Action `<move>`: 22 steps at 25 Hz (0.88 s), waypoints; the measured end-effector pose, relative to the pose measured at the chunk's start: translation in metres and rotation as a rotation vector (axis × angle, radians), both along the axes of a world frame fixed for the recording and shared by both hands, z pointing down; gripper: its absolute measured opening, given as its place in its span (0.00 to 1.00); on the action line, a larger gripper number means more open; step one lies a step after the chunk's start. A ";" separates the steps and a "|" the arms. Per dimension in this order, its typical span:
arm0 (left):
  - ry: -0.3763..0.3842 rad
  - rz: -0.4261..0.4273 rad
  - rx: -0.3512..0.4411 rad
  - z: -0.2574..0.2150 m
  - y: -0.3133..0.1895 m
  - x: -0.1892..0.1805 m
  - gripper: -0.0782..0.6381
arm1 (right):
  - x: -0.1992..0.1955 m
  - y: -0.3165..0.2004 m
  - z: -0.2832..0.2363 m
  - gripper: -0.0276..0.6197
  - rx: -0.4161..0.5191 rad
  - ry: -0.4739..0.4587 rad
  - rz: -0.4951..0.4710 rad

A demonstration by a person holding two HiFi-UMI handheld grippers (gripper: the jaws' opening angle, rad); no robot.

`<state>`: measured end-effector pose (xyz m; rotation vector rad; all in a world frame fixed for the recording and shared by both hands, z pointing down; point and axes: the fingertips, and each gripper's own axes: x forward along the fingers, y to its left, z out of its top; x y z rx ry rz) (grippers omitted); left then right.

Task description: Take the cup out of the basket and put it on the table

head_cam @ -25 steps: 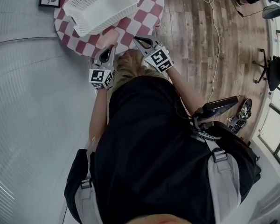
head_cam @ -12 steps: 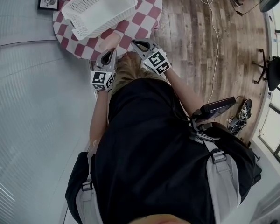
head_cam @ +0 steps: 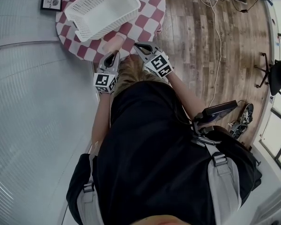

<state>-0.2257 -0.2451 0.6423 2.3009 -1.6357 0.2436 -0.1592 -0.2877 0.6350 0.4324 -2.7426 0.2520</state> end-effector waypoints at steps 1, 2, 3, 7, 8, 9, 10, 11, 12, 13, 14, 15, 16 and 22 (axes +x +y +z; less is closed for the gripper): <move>-0.001 0.001 0.001 0.000 -0.001 0.001 0.14 | 0.000 -0.001 0.000 0.06 0.002 0.001 -0.002; -0.003 0.001 0.001 -0.001 -0.003 0.001 0.14 | 0.000 -0.001 0.000 0.06 0.003 0.002 -0.003; -0.003 0.002 0.002 -0.002 -0.004 0.002 0.14 | 0.000 -0.001 0.000 0.06 0.003 0.003 -0.004; -0.004 0.001 0.004 -0.001 -0.006 0.002 0.14 | 0.002 -0.003 0.005 0.06 0.000 0.016 -0.003; -0.004 0.000 0.004 -0.001 -0.007 0.002 0.14 | 0.002 -0.004 0.006 0.06 0.000 0.019 -0.003; -0.005 -0.002 0.003 0.000 -0.007 0.001 0.14 | 0.001 -0.004 0.006 0.06 0.000 0.018 -0.004; -0.005 -0.004 0.002 0.001 -0.007 0.000 0.14 | 0.000 -0.005 0.006 0.06 -0.001 0.017 -0.006; -0.005 -0.005 0.001 0.001 -0.007 0.000 0.14 | 0.000 -0.005 0.006 0.06 -0.002 0.017 -0.008; -0.005 -0.005 -0.001 0.002 -0.006 0.000 0.14 | 0.000 -0.005 0.007 0.06 -0.001 0.020 -0.010; -0.005 -0.006 -0.003 0.002 -0.006 0.001 0.14 | 0.000 -0.005 0.007 0.06 0.001 0.025 -0.011; -0.005 -0.006 -0.004 0.002 -0.007 0.001 0.14 | 0.000 -0.006 0.008 0.06 0.003 0.029 -0.012; -0.004 -0.007 -0.005 0.002 -0.007 0.001 0.14 | 0.000 -0.006 0.008 0.06 0.004 0.030 -0.013; -0.005 -0.007 -0.006 0.003 -0.007 0.001 0.14 | 0.000 -0.006 0.008 0.06 0.003 0.031 -0.013; -0.012 -0.017 -0.009 0.002 -0.006 -0.001 0.14 | -0.002 -0.004 0.013 0.06 -0.005 0.037 -0.031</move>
